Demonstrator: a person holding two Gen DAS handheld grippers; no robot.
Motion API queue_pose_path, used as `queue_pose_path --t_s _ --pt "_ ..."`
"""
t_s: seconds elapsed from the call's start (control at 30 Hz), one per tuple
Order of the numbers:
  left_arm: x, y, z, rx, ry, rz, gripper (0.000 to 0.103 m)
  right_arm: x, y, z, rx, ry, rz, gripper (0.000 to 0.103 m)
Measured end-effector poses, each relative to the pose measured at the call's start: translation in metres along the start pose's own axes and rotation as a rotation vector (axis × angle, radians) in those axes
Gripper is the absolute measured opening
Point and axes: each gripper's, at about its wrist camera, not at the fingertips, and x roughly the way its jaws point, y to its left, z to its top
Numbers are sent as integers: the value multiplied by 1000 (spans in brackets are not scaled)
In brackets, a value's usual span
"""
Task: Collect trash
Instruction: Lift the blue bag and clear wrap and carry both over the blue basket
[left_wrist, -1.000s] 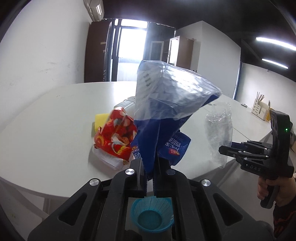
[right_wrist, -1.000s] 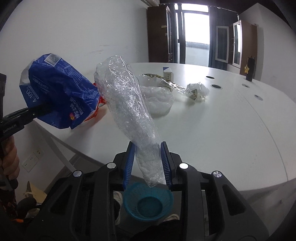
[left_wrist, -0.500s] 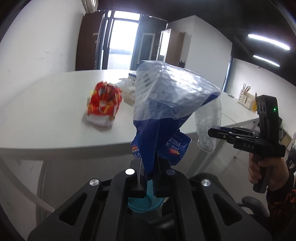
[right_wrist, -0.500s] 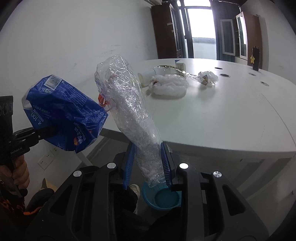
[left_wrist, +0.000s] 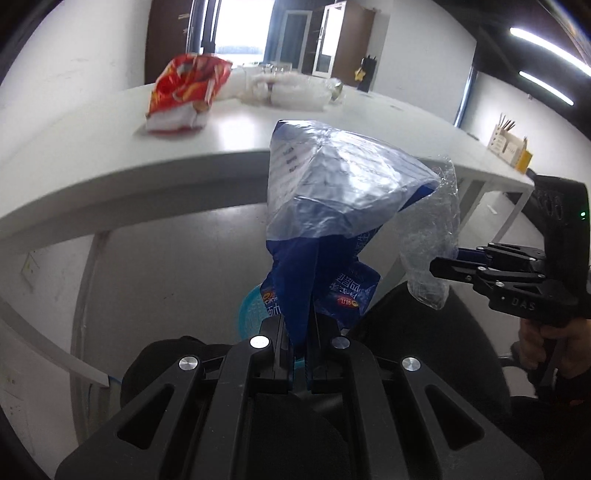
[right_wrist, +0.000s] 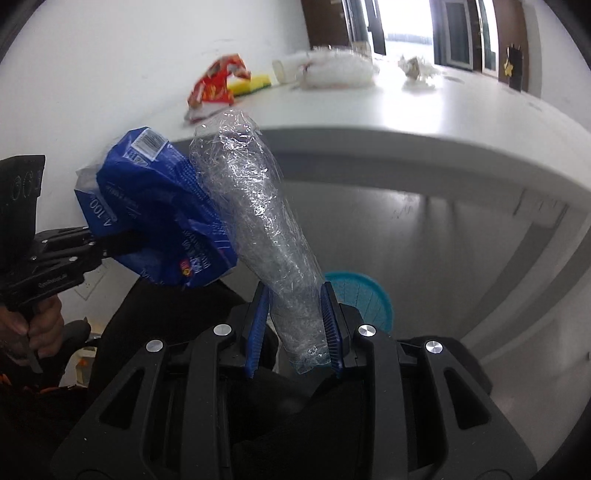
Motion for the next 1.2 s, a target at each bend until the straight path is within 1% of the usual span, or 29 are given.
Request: queue_pose_path --t_s 0.1,0.17,0.3,0.37,0.43,0.57,0.67,0.77,0.87,0.97,1.03,1.13,1.2 --pt "24 -5 -9 10 41 34 3 23 -6 -4 24 40 3 27" --pt "38 -7 -13 16 59 46 3 37 -9 -5 30 59 1 27" --pt "70 -7 -19 32 87 99 3 63 -10 -8 26 95 -2 27" --pt "89 -2 -14 15 110 130 3 79 -12 -9 18 119 -17 27" --pt "106 4 -9 -13 133 135 3 91 -17 -9 41 139 -11 27" --pt "134 11 -7 -32 169 158 3 116 -29 -10 82 179 -14 27" --pt "159 13 -7 -64 212 149 3 135 -37 -14 98 228 -42 27" --pt "178 17 -10 -87 238 164 3 148 -41 -12 122 248 -43 27" --pt "200 30 -9 -169 267 139 3 168 -50 -10 179 292 -51 27" --pt "217 33 -9 -223 301 146 3 184 -62 -8 252 334 -56 27" --pt "229 39 -10 -262 323 146 3 196 -70 -8 293 346 -66 27" --pt "246 43 -10 -287 339 155 3 218 -75 -13 328 370 -92 27" --pt "254 39 -11 -283 361 159 3 235 -78 -12 342 393 -110 27"
